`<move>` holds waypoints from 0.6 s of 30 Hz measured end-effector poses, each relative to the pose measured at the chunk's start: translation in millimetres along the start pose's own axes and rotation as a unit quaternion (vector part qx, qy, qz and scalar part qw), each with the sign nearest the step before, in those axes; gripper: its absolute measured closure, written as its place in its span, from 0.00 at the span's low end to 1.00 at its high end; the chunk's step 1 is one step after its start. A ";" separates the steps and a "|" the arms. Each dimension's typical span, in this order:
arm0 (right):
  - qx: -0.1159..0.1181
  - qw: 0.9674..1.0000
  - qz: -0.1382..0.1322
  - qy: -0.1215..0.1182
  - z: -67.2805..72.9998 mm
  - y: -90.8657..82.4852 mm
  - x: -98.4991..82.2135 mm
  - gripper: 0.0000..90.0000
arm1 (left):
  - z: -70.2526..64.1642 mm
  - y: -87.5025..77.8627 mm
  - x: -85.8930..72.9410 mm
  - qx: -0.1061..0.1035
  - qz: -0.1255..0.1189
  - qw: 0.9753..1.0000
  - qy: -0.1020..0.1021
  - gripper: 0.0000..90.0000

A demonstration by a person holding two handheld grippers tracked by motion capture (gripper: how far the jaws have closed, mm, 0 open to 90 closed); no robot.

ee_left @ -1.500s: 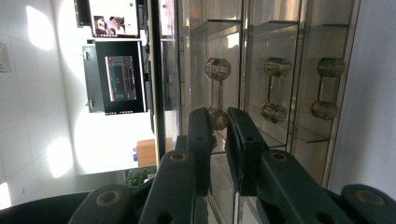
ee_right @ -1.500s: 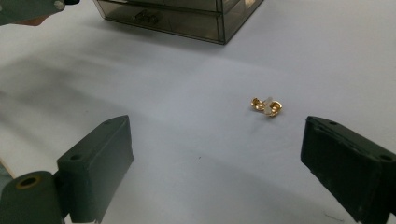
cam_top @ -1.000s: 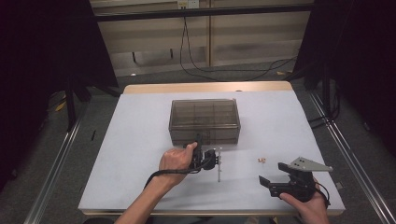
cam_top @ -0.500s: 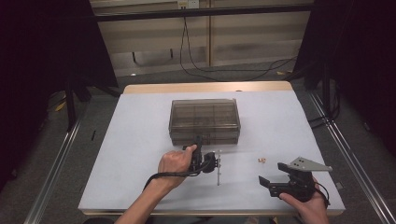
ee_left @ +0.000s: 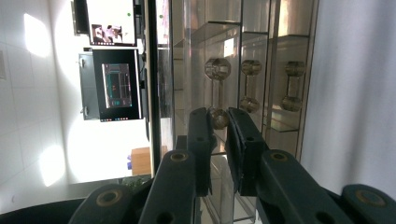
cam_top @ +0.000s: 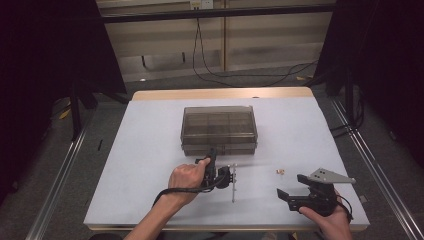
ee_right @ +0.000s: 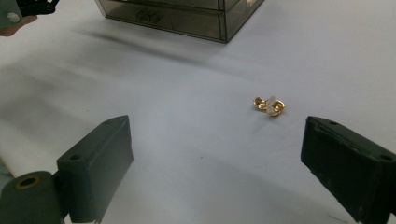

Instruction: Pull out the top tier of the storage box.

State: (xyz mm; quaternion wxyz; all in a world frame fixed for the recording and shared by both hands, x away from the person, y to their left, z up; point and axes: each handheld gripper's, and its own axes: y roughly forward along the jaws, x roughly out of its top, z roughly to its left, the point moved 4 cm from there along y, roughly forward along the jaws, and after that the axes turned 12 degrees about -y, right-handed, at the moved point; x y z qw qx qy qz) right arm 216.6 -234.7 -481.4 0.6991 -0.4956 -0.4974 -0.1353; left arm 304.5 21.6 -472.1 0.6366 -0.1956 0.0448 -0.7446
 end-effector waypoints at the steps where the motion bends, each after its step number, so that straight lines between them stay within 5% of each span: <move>1: 0.000 1.000 0.000 0.000 0.0 0.0 0.0 0.10 | 0.0 0.0 0.0 0.000 0.000 1.000 0.000 0.90; 14: 0.002 1.000 0.002 -0.002 -0.2 1.6 -0.1 0.10 | 1.6 -4.7 -1.6 -0.017 -0.009 1.000 -0.023 0.89; 18: 0.002 1.000 0.003 -0.002 0.1 2.1 0.0 0.10 | 4.1 -6.7 -2.5 -0.038 -0.011 0.998 -0.047 0.88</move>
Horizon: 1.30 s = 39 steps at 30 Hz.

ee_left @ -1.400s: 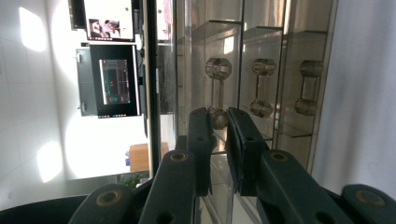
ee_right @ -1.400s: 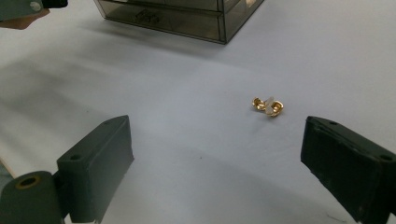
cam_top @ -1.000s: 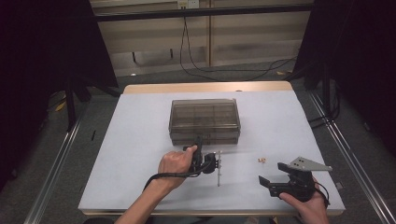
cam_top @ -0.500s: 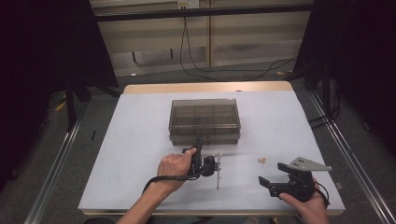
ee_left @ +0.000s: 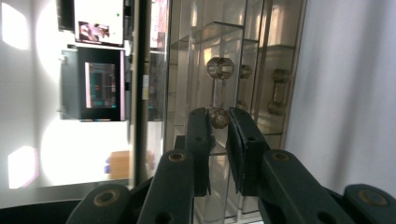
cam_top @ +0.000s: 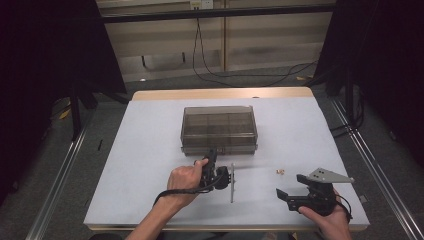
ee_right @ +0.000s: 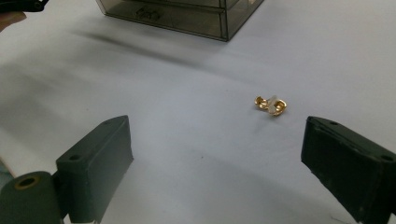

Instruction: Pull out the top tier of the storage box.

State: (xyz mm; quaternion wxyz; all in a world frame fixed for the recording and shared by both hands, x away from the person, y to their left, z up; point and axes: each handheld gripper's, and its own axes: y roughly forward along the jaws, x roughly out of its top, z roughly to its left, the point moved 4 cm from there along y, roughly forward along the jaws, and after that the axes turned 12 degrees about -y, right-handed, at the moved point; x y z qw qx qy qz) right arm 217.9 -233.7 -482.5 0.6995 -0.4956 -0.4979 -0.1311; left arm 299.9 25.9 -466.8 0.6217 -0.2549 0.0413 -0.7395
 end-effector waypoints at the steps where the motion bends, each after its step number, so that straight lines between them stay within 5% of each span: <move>1: 0.001 1.000 0.000 -0.001 0.0 0.2 0.1 0.09 | 1.5 -0.8 -0.2 -0.009 0.000 1.000 -0.007 0.88; 7: 0.005 1.000 -0.001 0.006 -1.3 1.2 0.0 0.09 | 4.8 -3.2 -4.3 -0.047 -0.003 0.997 -0.060 0.81; 10: 0.006 1.000 -0.001 0.006 -0.9 0.8 0.2 0.09 | 7.5 -3.5 -4.9 -0.056 -0.009 0.997 -0.059 0.77; 15: 0.006 1.000 -0.001 0.006 -0.6 0.5 0.1 0.09 | 12.4 -7.1 -5.9 -0.097 -0.021 0.991 -0.095 0.75; 17: 0.006 1.000 0.000 0.006 -0.7 0.5 0.0 0.09 | 14.8 -8.2 -7.0 -0.120 -0.023 0.986 -0.113 0.74; 19: 0.006 1.000 0.000 0.005 -0.5 0.4 0.1 0.09 | 17.7 -8.7 -8.7 -0.142 -0.024 0.980 -0.134 0.70; 20: 0.006 1.000 0.000 0.004 -0.3 0.5 0.2 0.09 | 20.0 -8.5 -10.7 -0.168 -0.019 0.974 -0.151 0.69; 22: 0.007 1.000 0.000 0.004 -0.1 0.6 0.1 0.09 | 21.8 -7.9 -11.4 -0.173 -0.021 0.972 -0.155 0.69; 24: 0.007 1.000 0.000 0.004 -0.1 0.6 0.1 0.09 | 24.9 -8.1 -14.0 -0.202 -0.021 0.962 -0.180 0.69; 25: 0.007 1.000 -0.001 0.004 -0.1 0.4 0.2 0.09 | 26.2 -8.2 -14.6 -0.208 -0.023 0.960 -0.187 0.69; 26: 0.007 1.000 0.000 0.004 -0.1 0.5 0.1 0.09 | 27.7 -8.1 -15.3 -0.220 -0.024 0.955 -0.197 0.68; 27: 0.007 1.000 0.000 0.004 0.0 0.6 0.0 0.09 | 31.3 -8.4 -16.5 -0.245 -0.028 0.945 -0.213 0.67; 28: 0.007 1.000 0.000 0.004 0.0 0.6 0.0 0.09 | 31.3 -8.4 -16.5 -0.245 -0.028 0.945 -0.213 0.66; 30: 0.007 1.000 0.001 0.003 0.4 1.1 0.2 0.09 | 34.5 -8.3 -17.5 -0.268 -0.027 0.936 -0.226 0.63; 31: 0.008 1.000 0.002 0.003 0.6 1.1 0.2 0.09 | 36.9 -7.7 -17.7 -0.295 -0.032 0.923 -0.245 0.64; 32: 0.008 1.000 0.002 0.003 0.6 1.1 0.2 0.09 | 36.9 -7.7 -17.7 -0.295 -0.032 0.923 -0.245 0.65; 36: 0.009 1.000 0.002 0.003 0.5 0.7 -0.1 0.08 | 45.7 -5.8 -20.1 -0.320 -0.036 0.909 -0.264 0.64; 39: 0.009 1.000 0.002 0.003 0.5 0.7 -0.1 0.08 | 53.5 -4.8 -21.9 -0.334 -0.038 0.904 -0.263 0.64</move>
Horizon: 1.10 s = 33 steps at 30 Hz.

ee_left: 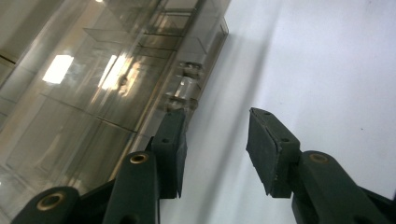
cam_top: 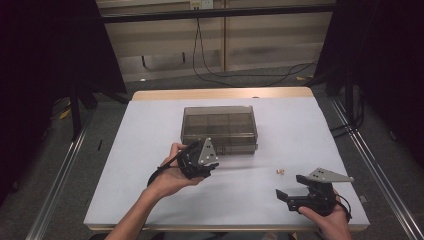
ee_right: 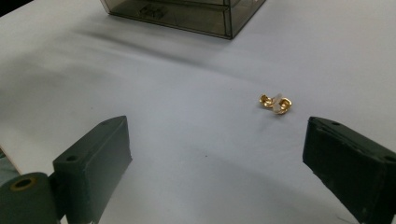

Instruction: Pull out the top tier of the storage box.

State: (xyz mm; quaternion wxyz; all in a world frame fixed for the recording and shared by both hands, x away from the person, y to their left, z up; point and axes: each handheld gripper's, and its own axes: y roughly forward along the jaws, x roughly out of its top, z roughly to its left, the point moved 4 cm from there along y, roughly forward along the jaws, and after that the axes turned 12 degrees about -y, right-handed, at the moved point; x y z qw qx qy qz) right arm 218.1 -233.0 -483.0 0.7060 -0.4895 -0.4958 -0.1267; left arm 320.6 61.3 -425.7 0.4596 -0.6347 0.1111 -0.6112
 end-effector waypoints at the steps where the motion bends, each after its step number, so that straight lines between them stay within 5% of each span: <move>1: 0.001 1.000 0.000 -0.001 0.2 0.1 -0.1 0.08 | 1.6 -2.0 1.2 -0.006 -0.002 1.000 -0.006 0.64; 6: 0.000 1.000 0.002 -0.001 0.3 0.5 0.0 0.08 | 12.1 -8.6 8.2 -0.044 0.002 0.999 -0.021 0.65; 12: 0.001 1.000 0.002 -0.002 0.8 -0.2 -0.1 0.08 | 25.2 -10.1 16.1 -0.053 -0.012 0.998 -0.045 0.74; 19: 0.002 1.000 0.003 -0.002 1.2 0.1 -0.2 0.08 | 38.3 -3.6 25.6 -0.070 -0.014 0.996 -0.049 0.86; 33: 0.005 1.000 0.003 -0.002 1.3 0.3 -0.2 0.08 | 51.4 11.5 35.9 -0.101 0.024 0.994 -0.040 0.88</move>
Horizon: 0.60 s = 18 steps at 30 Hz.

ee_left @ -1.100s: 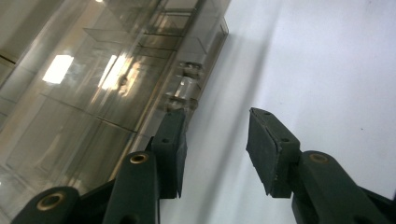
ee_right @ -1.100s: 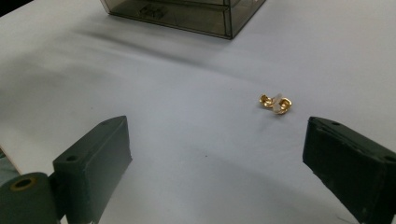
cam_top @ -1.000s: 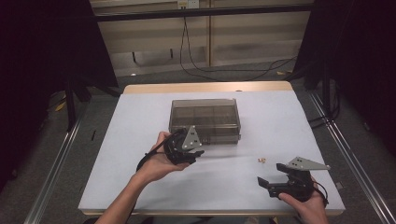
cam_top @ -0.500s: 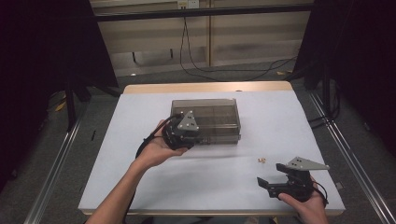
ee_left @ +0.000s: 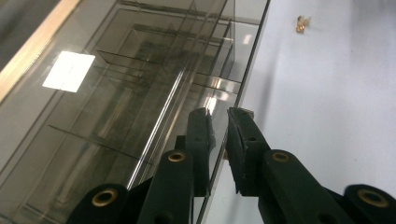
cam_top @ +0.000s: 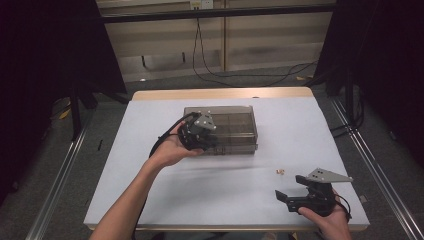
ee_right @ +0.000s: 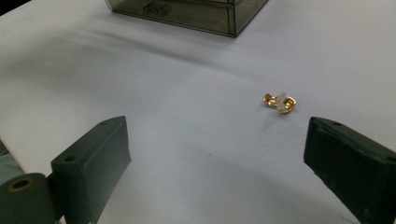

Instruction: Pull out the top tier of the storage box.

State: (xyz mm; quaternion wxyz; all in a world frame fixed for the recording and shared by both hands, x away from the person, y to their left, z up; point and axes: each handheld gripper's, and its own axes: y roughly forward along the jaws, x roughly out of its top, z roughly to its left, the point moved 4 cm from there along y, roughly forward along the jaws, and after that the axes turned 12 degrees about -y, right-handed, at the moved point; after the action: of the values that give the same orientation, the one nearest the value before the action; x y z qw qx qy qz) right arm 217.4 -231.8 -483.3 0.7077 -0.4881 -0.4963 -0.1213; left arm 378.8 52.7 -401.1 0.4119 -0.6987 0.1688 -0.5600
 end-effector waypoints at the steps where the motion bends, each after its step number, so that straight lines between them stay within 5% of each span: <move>1: 0.001 1.000 0.000 -0.001 0.0 0.4 0.1 0.08 | -0.1 1.7 0.2 0.001 -0.002 1.000 0.001 0.88; 18: 0.003 1.000 -0.001 -0.001 0.5 -0.1 0.1 0.07 | -8.1 18.9 8.0 -0.012 0.041 0.999 0.024 0.87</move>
State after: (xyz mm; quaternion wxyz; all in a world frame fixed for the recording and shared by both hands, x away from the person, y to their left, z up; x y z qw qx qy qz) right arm 217.2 -231.4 -483.1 0.7084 -0.4857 -0.4980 -0.1196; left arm 378.1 32.5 -410.1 0.4219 -0.6828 0.2139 -0.5567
